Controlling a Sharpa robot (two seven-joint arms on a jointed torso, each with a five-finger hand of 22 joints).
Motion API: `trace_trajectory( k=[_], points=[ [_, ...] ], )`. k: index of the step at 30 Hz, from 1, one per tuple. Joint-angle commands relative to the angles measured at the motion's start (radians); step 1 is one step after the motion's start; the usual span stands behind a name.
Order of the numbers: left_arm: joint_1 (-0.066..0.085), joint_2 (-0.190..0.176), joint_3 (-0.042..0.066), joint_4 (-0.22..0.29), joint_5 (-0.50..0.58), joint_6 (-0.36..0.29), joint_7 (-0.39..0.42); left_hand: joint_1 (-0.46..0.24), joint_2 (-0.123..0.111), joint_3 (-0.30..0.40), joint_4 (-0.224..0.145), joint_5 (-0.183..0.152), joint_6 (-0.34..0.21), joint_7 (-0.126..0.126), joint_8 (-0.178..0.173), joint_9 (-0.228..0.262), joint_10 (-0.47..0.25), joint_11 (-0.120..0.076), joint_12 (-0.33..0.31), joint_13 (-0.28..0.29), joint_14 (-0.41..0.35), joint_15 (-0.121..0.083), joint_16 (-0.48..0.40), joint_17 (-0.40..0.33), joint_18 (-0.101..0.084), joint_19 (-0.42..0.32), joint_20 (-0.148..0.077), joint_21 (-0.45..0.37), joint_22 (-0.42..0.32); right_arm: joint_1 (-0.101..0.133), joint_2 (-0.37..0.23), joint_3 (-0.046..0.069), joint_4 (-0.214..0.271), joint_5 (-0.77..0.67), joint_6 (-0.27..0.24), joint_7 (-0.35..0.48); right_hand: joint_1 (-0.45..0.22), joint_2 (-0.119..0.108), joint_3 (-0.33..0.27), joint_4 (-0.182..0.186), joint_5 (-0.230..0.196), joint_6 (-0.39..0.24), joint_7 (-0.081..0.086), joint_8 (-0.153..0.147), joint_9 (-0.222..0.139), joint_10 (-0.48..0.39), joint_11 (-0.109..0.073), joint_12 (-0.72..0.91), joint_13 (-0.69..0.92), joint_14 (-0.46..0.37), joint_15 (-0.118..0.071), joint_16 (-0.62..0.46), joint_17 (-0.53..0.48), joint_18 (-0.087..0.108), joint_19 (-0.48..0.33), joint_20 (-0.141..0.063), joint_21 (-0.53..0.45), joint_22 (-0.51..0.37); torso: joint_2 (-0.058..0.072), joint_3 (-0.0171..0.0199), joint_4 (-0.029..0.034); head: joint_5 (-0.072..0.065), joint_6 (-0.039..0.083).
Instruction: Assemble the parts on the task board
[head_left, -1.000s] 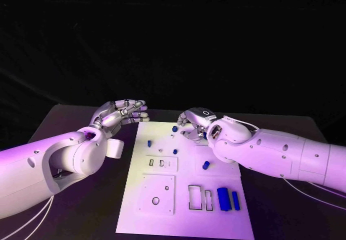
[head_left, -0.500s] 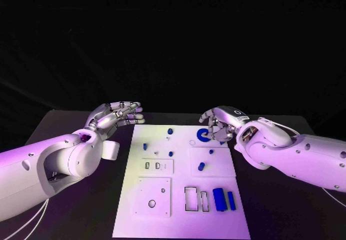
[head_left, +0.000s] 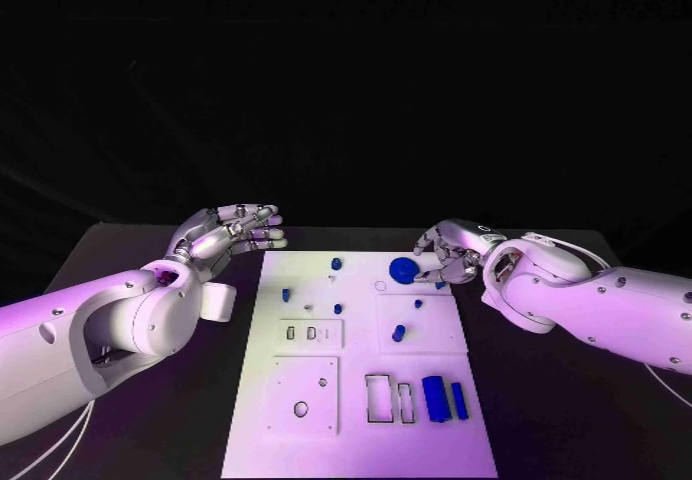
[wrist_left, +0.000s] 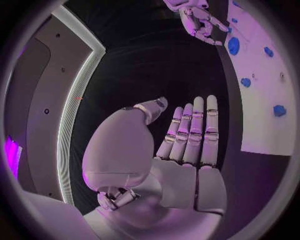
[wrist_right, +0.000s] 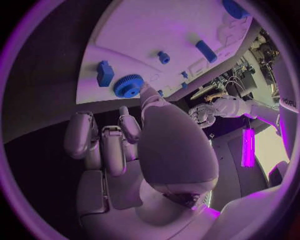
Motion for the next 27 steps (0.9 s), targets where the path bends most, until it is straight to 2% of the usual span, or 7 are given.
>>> trace_trajectory(
  k=[1,10,21,25,27],
  points=[
    [0.001,0.004,0.001,-0.001,0.004,0.024,0.006,0.002,0.008,-0.006,0.001,-0.003,-0.009,0.037,-0.003,-0.001,-0.006,0.001,-0.005,0.000,-0.006,0.004,-0.005,0.001,0.012,-0.002,0.006,-0.005,-0.001,0.000,0.017,0.000,-0.024,0.037,0.040,-0.009,0.004,0.003,-0.004,0.000,0.005,-0.002,0.007,0.003,0.002,0.006,0.002,0.009,0.006,0.069,0.007,0.008,0.105,-0.013,0.008,0.001,0.007,0.005,0.002,-0.0012,0.0013,0.000,0.000],
    [0.001,0.008,0.001,-0.006,0.004,0.026,0.002,0.004,0.009,-0.006,0.000,-0.003,-0.011,0.037,-0.004,-0.001,-0.007,0.001,-0.006,0.000,-0.006,0.004,-0.006,0.002,0.012,-0.002,0.007,-0.005,-0.002,-0.013,0.066,0.000,-0.077,0.040,0.015,0.000,-0.003,0.023,-0.004,0.000,0.005,0.005,0.006,0.009,0.006,0.021,0.002,0.037,0.039,0.074,0.008,0.020,0.127,-0.016,0.019,0.002,0.019,0.023,0.004,-0.0026,0.0051,-0.001,-0.005],
    [0.001,0.007,0.001,-0.007,0.004,0.026,0.000,0.006,0.009,-0.005,-0.001,-0.003,-0.011,0.038,-0.005,-0.001,-0.007,0.001,-0.007,0.000,-0.006,0.004,-0.006,0.003,0.012,-0.002,0.007,-0.005,-0.002,-0.015,0.078,0.000,-0.082,0.046,0.015,0.000,-0.010,0.036,-0.001,-0.001,0.005,0.015,0.003,0.017,0.011,0.037,0.000,0.061,0.067,0.077,0.007,0.028,0.143,-0.019,0.027,0.002,0.029,0.037,0.003,-0.0007,-0.0002,0.003,-0.005],
    [0.001,0.008,0.001,-0.008,0.004,0.026,0.000,0.006,0.009,-0.005,-0.001,-0.003,-0.011,0.038,-0.005,-0.001,-0.007,0.001,-0.007,0.000,-0.006,0.004,-0.006,0.003,0.012,-0.002,0.007,-0.005,-0.002,-0.015,0.080,0.000,-0.083,0.048,0.020,-0.003,-0.012,0.042,0.002,-0.001,0.005,0.020,0.002,0.019,0.012,0.044,-0.001,0.070,0.078,0.078,0.006,0.030,0.146,-0.019,0.028,0.001,0.031,0.040,0.003,-0.0002,-0.0003,0.002,-0.006],
    [0.001,0.008,0.001,-0.008,0.004,0.027,-0.001,0.006,0.009,-0.005,-0.001,-0.003,-0.011,0.038,-0.005,-0.001,-0.007,0.001,-0.007,0.000,-0.006,0.004,-0.006,0.003,0.012,-0.002,0.007,-0.005,-0.002,-0.015,0.081,0.000,-0.085,0.049,0.021,-0.004,-0.013,0.049,0.006,-0.002,0.005,0.024,0.001,0.021,0.014,0.050,-0.002,0.078,0.087,0.078,0.006,0.031,0.148,-0.019,0.028,0.001,0.032,0.042,0.004,-0.0002,0.0017,-0.002,-0.004]
  ],
)
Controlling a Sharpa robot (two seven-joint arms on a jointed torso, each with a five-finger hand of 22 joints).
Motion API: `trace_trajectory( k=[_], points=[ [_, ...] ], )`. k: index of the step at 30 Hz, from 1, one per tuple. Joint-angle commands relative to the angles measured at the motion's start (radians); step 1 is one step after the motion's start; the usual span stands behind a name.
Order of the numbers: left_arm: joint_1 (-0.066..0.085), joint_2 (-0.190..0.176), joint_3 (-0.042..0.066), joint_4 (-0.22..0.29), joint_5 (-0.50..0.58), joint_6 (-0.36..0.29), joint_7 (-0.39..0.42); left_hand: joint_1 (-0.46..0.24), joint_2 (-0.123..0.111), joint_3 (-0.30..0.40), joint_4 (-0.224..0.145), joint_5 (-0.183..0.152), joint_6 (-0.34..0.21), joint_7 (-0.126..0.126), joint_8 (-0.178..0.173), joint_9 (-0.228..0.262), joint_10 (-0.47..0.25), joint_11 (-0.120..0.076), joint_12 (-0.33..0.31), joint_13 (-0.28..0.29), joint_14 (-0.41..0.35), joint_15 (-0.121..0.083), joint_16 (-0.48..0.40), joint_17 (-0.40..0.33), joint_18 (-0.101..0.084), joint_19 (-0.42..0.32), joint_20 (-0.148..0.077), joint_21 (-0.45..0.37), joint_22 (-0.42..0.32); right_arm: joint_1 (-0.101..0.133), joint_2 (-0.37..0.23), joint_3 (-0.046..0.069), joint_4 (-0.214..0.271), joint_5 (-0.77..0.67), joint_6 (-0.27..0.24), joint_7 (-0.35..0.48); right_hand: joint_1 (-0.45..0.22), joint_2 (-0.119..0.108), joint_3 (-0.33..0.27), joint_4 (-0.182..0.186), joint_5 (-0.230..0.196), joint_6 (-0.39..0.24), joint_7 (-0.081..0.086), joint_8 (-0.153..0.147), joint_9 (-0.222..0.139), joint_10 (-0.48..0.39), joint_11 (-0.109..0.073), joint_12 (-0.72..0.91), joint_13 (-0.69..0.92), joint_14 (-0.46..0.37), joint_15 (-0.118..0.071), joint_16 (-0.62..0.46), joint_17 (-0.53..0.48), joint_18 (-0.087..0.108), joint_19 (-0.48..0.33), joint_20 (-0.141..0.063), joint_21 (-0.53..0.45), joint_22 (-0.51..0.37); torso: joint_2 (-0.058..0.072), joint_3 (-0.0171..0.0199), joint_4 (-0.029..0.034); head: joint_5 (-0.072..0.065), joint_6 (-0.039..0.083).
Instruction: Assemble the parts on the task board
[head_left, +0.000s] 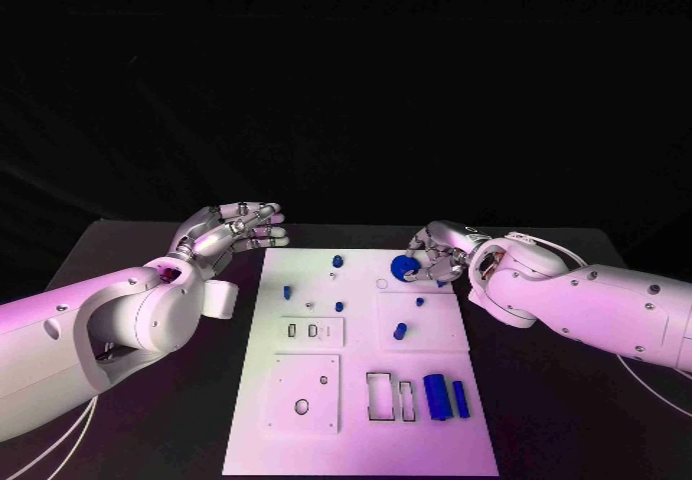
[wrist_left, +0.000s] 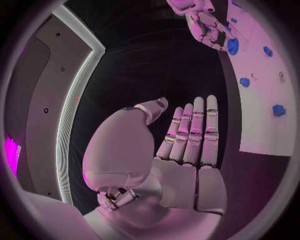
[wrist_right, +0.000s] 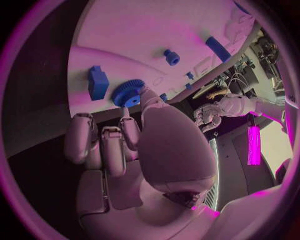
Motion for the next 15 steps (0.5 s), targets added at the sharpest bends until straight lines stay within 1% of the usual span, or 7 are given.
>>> trace_trajectory(
  k=[1,4,7,15],
  points=[
    [0.001,0.002,0.001,0.001,0.002,0.021,0.003,0.001,0.005,-0.005,-0.001,-0.003,-0.004,0.038,-0.005,-0.001,-0.007,0.001,-0.003,0.000,-0.003,0.001,-0.006,0.001,0.012,-0.002,0.007,-0.005,-0.001,-0.001,0.002,0.000,-0.002,0.004,0.010,-0.004,-0.001,0.014,0.007,-0.002,0.005,0.011,0.000,0.006,0.003,0.012,-0.002,0.012,0.012,0.078,0.005,0.006,0.148,-0.020,0.006,-0.001,0.006,0.004,0.001,0.0005,0.0015,-0.006,0.002],
    [0.001,0.002,0.001,0.000,0.002,0.021,0.002,0.001,0.005,-0.005,-0.001,-0.003,-0.004,0.038,-0.005,-0.001,-0.007,0.001,-0.003,0.000,-0.003,0.001,-0.006,0.001,0.012,-0.002,0.007,-0.005,-0.001,-0.001,0.002,0.000,-0.005,0.006,0.014,-0.007,0.001,0.023,0.015,-0.003,0.005,0.016,-0.001,0.008,0.004,0.017,-0.003,0.019,0.020,0.079,0.004,0.008,0.152,-0.020,0.008,-0.002,0.008,0.008,0.001,0.0006,0.0023,-0.006,0.001],
    [0.001,0.002,0.001,0.000,0.002,0.021,0.002,0.001,0.005,-0.005,-0.001,-0.003,-0.004,0.038,-0.005,-0.001,-0.007,0.001,-0.003,0.000,-0.003,0.001,-0.006,0.001,0.012,-0.002,0.007,-0.005,-0.001,-0.001,0.002,0.000,-0.008,0.009,0.022,-0.010,0.006,0.027,0.021,-0.006,0.005,0.021,-0.002,0.010,0.004,0.020,-0.005,0.023,0.025,0.079,0.003,0.009,0.153,-0.020,0.008,-0.003,0.009,0.009,0.001,0.0008,0.0015,-0.004,0.002],
    [0.001,0.001,0.001,0.002,0.002,0.025,-0.002,0.001,0.005,-0.005,-0.001,-0.003,-0.004,0.038,-0.005,-0.001,-0.007,0.001,-0.003,0.000,-0.003,0.001,-0.006,0.001,0.012,-0.002,0.007,-0.005,-0.001,-0.002,0.009,0.000,-0.009,-0.007,0.044,-0.026,0.020,0.023,0.030,-0.012,0.005,0.025,-0.004,0.010,0.004,0.024,-0.006,0.029,0.033,0.082,0.002,0.015,0.166,-0.024,0.017,-0.004,0.020,0.025,0.002,0.0011,0.0015,-0.003,0.001]
  ],
)
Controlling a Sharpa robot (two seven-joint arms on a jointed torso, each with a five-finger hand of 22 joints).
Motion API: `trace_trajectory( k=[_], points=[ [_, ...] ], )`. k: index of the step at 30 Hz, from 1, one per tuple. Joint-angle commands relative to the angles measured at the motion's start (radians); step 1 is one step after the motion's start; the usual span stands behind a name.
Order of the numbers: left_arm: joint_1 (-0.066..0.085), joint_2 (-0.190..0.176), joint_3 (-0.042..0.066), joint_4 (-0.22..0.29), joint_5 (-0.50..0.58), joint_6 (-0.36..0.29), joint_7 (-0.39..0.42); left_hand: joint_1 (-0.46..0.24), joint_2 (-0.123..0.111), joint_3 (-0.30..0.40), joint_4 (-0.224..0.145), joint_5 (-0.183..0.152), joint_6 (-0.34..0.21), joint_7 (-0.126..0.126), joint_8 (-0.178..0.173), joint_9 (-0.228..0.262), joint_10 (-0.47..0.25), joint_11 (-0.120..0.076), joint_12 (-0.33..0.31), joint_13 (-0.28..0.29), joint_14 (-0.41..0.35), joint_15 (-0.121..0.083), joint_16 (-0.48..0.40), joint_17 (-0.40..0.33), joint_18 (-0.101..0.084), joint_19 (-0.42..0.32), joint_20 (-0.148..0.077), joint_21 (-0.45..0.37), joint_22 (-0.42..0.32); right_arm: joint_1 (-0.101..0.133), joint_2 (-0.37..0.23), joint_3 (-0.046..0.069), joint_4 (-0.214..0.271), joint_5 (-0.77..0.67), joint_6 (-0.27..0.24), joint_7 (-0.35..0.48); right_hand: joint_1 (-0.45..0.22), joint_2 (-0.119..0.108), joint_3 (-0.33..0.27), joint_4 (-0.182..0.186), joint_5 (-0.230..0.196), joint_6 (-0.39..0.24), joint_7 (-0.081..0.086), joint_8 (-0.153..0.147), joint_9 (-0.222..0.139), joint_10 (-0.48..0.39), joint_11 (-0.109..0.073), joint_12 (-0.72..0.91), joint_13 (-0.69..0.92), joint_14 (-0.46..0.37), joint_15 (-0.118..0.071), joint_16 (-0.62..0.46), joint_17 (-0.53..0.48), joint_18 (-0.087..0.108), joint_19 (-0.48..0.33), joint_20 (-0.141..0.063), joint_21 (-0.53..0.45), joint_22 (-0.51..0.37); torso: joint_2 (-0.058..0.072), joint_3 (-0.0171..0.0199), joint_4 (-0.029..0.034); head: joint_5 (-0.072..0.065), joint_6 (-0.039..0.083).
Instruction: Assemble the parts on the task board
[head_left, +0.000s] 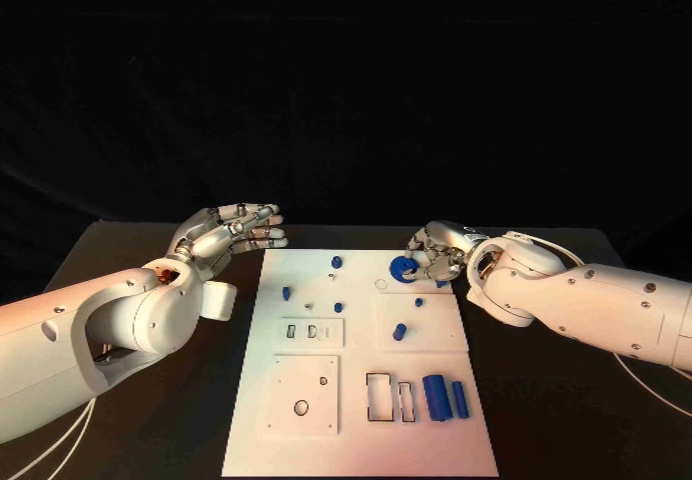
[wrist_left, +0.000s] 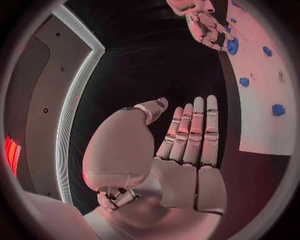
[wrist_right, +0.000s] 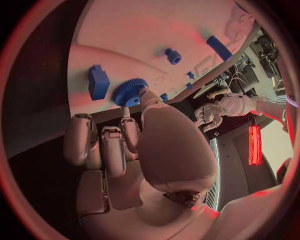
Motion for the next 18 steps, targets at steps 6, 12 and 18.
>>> trace_trajectory(
  k=[6,12,18],
  points=[
    [0.001,0.001,0.001,0.006,0.003,0.025,-0.005,0.002,0.005,-0.006,-0.001,-0.003,-0.005,0.039,-0.006,0.000,-0.008,0.002,-0.005,0.001,-0.003,0.001,-0.008,0.003,0.012,-0.003,0.007,-0.005,-0.002,-0.005,0.008,-0.002,0.003,-0.046,0.043,-0.044,0.022,-0.011,0.008,-0.005,0.004,0.011,-0.002,0.006,-0.001,0.010,0.002,0.008,0.006,0.083,0.001,0.007,0.170,-0.010,0.012,-0.001,0.010,0.012,0.001,0.0002,0.0002,0.001,-0.003],
    [0.001,0.001,0.001,0.010,0.003,0.028,-0.008,0.001,0.005,-0.007,-0.001,-0.003,-0.006,0.039,-0.006,0.000,-0.009,0.003,-0.006,0.001,-0.003,0.002,-0.008,0.003,0.012,-0.003,0.007,-0.005,-0.002,-0.007,0.008,-0.002,0.014,-0.081,0.030,-0.058,0.031,-0.016,0.016,-0.007,0.005,0.023,-0.005,0.011,0.001,0.016,0.000,0.014,0.014,0.084,0.000,0.009,0.174,-0.012,0.019,-0.002,0.019,0.024,0.001,0.0005,-0.0003,0.001,-0.005],
    [0.001,0.000,0.001,0.007,0.004,0.028,-0.008,0.001,0.005,-0.007,-0.001,-0.003,-0.006,0.039,-0.006,0.000,-0.009,0.003,-0.006,0.001,-0.003,0.002,-0.008,0.003,0.012,-0.003,0.007,-0.005,-0.002,-0.009,0.007,-0.002,0.027,-0.104,-0.011,-0.057,0.064,-0.003,0.095,-0.005,0.008,0.063,-0.018,0.020,0.002,0.036,-0.013,0.031,0.039,0.086,-0.011,0.013,0.182,-0.017,0.031,-0.011,0.034,0.047,0.001,0.0007,0.0013,0.000,-0.006]
  ],
)
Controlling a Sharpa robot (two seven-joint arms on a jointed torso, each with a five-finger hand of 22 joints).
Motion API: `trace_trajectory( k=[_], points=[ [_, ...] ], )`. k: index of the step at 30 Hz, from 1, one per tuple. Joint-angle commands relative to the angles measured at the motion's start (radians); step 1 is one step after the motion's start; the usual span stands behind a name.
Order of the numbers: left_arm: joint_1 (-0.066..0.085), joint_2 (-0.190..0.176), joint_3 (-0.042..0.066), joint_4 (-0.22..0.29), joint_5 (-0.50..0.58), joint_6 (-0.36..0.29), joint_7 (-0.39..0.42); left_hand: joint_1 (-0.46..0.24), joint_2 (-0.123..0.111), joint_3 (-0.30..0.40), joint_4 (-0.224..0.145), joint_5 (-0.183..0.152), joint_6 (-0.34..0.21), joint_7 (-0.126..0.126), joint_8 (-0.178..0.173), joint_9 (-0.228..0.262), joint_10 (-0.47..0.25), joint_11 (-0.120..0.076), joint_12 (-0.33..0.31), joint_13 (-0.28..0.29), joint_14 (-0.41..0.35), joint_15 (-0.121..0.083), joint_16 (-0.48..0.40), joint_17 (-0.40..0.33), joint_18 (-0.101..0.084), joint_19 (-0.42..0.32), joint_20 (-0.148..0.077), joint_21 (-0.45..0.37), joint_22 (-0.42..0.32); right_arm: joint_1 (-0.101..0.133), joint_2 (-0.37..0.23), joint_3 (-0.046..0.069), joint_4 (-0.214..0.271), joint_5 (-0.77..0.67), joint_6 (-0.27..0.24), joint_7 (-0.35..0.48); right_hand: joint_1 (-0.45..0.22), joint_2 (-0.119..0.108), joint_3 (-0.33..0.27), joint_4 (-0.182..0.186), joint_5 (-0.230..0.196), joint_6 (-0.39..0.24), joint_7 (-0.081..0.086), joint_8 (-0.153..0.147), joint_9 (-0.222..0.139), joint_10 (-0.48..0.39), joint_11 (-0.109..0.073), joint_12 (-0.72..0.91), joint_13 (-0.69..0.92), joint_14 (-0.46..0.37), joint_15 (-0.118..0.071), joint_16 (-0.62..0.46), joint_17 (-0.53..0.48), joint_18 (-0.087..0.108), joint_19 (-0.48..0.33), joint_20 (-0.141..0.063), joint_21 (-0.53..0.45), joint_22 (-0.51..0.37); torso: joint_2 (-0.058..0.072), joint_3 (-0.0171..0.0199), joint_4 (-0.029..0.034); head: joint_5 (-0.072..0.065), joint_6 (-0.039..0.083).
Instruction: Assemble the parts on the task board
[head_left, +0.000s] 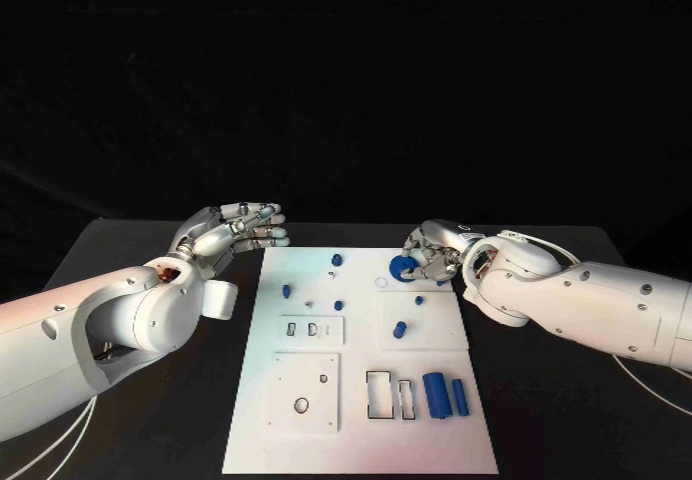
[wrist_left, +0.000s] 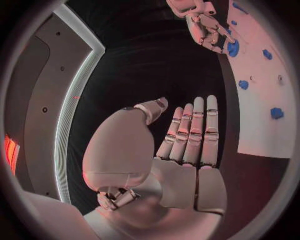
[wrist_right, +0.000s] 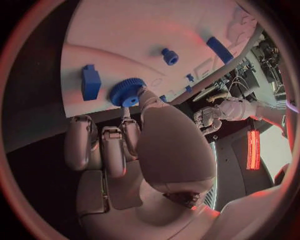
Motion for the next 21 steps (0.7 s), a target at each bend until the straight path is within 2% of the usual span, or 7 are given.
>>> trace_trajectory(
  k=[1,10,11,13,17,21],
  points=[
    [0.001,0.001,0.001,0.000,0.003,0.022,0.002,0.001,0.005,-0.007,-0.001,-0.003,-0.006,0.039,-0.006,0.000,-0.005,-0.001,-0.006,0.001,-0.003,0.002,-0.004,0.002,0.012,-0.003,0.007,-0.005,-0.001,-0.007,0.000,-0.004,0.006,-0.047,-0.018,-0.020,0.023,0.008,0.043,0.000,0.004,0.023,-0.009,0.010,0.003,0.013,-0.005,0.009,0.017,0.086,-0.012,0.003,0.182,-0.017,0.006,-0.004,0.006,0.007,0.000,0.0002,0.0015,0.000,0.001],
    [0.001,0.000,0.001,-0.003,0.003,0.021,0.002,0.001,0.005,-0.007,-0.001,-0.003,-0.006,0.039,-0.006,0.000,-0.005,-0.001,-0.006,0.001,-0.003,0.002,-0.004,0.002,0.012,-0.003,0.007,-0.005,-0.001,-0.007,0.001,-0.004,0.028,-0.047,-0.101,0.020,0.016,0.000,0.096,0.002,0.004,0.040,-0.015,0.014,0.005,0.019,-0.011,0.012,0.023,0.086,-0.017,0.004,0.183,-0.018,0.009,-0.009,0.010,0.014,0.000,0.0003,-0.0016,0.002,0.003],
    [0.001,0.000,0.001,-0.002,0.003,0.020,0.001,0.001,0.005,-0.007,-0.001,-0.003,-0.006,0.039,-0.006,0.000,-0.005,-0.001,-0.006,0.001,-0.003,0.002,-0.004,0.002,0.012,-0.003,0.007,-0.005,-0.001,-0.006,0.000,-0.004,0.035,-0.050,-0.109,0.024,0.006,-0.010,0.113,0.004,0.002,0.034,-0.012,0.010,0.003,0.016,-0.010,0.007,0.019,0.085,-0.017,0.003,0.181,-0.017,0.007,-0.010,0.007,0.012,0.000,0.0001,-0.0016,0.004,0.004],
    [0.001,-0.001,0.001,-0.002,0.003,0.020,0.001,0.001,0.005,-0.007,-0.001,-0.003,-0.006,0.039,-0.006,0.000,-0.005,-0.001,-0.006,0.001,-0.003,0.002,-0.004,0.002,0.012,-0.003,0.007,-0.005,-0.001,-0.006,0.000,-0.004,0.043,-0.056,-0.116,0.028,0.004,-0.012,0.115,0.004,0.002,0.033,-0.012,0.009,0.003,0.016,-0.009,0.007,0.020,0.085,-0.017,0.003,0.181,-0.018,0.007,-0.010,0.007,0.013,0.000,0.0001,-0.0019,0.005,0.005],
    [0.001,0.000,0.001,-0.002,0.003,0.020,0.002,0.001,0.005,-0.007,-0.001,-0.003,-0.006,0.039,-0.006,0.000,-0.005,-0.001,-0.006,0.001,-0.003,0.002,-0.004,0.002,0.012,-0.003,0.007,-0.005,-0.001,-0.001,0.000,-0.004,0.075,-0.104,-0.140,0.033,0.002,-0.016,0.128,0.002,0.002,0.036,-0.013,0.010,0.003,0.020,-0.010,0.010,0.025,0.086,-0.017,0.005,0.185,-0.020,0.013,-0.010,0.014,0.022,0.000,-0.0008,0.0003,0.007,0.007],
    [0.001,0.000,0.001,-0.003,0.003,0.020,0.002,0.000,0.005,-0.008,0.000,-0.003,-0.008,0.040,-0.007,0.000,-0.006,0.000,-0.007,0.001,-0.004,0.002,-0.005,0.003,0.012,-0.003,0.008,-0.005,-0.002,0.002,0.009,-0.004,0.117,-0.191,-0.164,0.014,0.000,-0.020,0.138,0.000,0.002,0.039,-0.014,0.011,0.004,0.023,-0.010,0.013,0.028,0.087,-0.017,0.006,0.188,-0.022,0.018,-0.010,0.020,0.030,0.000,0.0000,0.0009,0.010,0.006]
  ],
)
